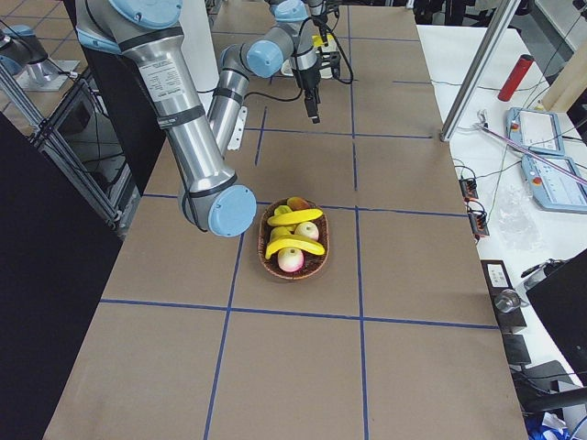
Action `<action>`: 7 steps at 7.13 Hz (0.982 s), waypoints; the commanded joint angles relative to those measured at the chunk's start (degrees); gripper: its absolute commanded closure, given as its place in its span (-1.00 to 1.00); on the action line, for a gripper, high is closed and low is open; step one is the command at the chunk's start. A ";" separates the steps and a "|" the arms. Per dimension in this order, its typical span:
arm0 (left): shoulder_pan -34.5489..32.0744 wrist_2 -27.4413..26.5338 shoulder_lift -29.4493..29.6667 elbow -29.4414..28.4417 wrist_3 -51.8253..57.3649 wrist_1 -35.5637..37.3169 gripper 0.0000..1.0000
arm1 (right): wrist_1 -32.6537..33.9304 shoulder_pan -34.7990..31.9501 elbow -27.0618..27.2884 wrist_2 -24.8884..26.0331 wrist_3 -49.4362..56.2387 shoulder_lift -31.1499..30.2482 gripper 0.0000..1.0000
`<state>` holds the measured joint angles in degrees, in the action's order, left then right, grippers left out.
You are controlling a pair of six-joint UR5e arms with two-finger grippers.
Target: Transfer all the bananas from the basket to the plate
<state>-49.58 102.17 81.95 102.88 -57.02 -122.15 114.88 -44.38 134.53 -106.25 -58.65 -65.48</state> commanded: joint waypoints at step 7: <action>1.51 -6.20 -1.44 -0.14 4.20 -0.20 -1.00 | -0.62 -1.75 -0.58 -0.98 10.43 -9.10 -1.00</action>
<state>-48.12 95.78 80.36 101.93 -52.86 -122.47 114.49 -44.95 133.91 -107.18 -53.85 -70.27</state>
